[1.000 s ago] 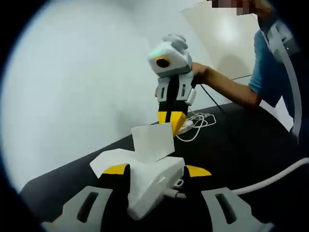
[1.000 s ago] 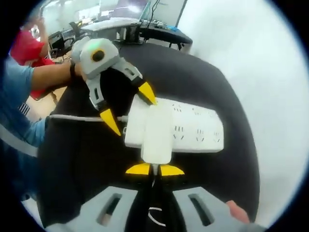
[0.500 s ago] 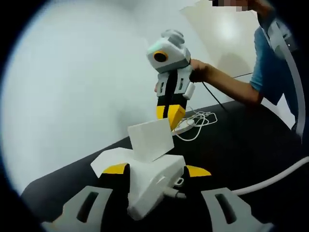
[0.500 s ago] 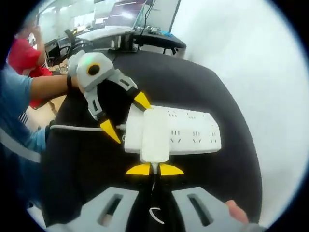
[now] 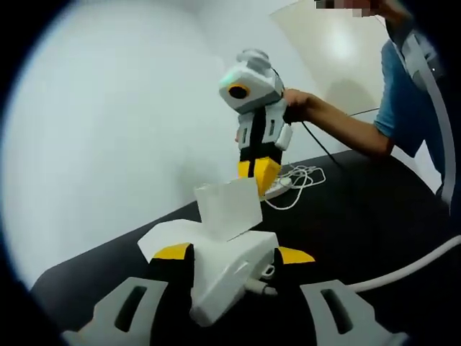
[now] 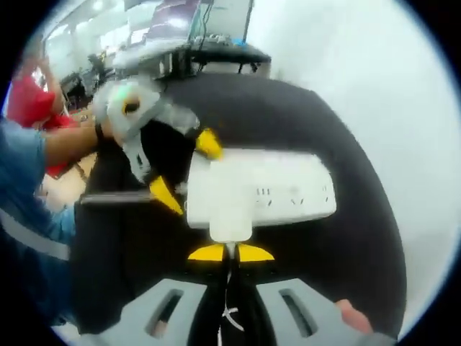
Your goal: Insert the desk lamp plug into the socket, turn on the power strip switch, turn on the lamp switch, then turn off the lamp switch, turn off the power strip switch, and remove the plug from the socket.
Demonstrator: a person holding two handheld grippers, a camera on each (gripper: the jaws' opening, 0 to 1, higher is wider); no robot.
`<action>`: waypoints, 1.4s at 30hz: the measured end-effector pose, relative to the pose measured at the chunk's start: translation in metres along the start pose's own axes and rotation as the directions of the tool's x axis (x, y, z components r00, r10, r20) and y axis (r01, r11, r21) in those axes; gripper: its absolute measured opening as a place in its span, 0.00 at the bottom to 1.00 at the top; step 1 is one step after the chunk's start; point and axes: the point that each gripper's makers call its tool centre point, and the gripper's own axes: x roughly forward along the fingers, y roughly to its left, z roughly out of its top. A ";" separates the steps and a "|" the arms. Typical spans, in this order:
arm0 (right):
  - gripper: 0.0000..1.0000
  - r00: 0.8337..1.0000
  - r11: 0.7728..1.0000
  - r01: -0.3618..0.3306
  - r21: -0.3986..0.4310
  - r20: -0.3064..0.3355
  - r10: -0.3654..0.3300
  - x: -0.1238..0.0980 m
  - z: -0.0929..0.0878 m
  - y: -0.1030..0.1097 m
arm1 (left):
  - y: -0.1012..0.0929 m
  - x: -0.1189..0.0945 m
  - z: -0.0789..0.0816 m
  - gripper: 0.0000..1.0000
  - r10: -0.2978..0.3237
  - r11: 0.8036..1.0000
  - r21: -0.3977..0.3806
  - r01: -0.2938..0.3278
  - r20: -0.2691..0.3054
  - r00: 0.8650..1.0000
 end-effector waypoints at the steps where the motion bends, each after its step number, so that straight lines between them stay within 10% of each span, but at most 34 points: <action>1: 0.05 1.000 1.000 0.004 -0.005 -0.007 -0.004 0.003 -0.001 0.001 | 0.000 0.001 0.000 0.42 0.000 1.000 -0.001 0.000 -0.001 1.000; 10: 0.04 0.997 0.999 0.032 0.021 0.071 -0.033 -0.002 0.012 -0.005 | 0.001 0.001 0.000 0.43 0.015 1.000 -0.005 -0.015 0.001 1.000; 21: 0.04 0.998 0.999 -0.031 -0.025 -0.064 0.029 0.020 -0.028 -0.004 | -0.004 0.005 0.001 0.42 -0.001 1.000 0.011 0.001 0.005 1.000; 30: 0.04 0.998 0.998 -0.037 -0.043 -0.056 0.035 0.013 -0.030 0.002 | -0.001 0.004 0.001 0.43 0.002 1.000 0.016 -0.002 0.006 1.000; 42: 0.04 0.998 1.000 -0.002 0.029 0.061 0.001 -0.002 0.005 -0.003 | 0.001 0.004 -0.002 0.44 0.011 1.000 -0.011 -0.011 -0.013 1.000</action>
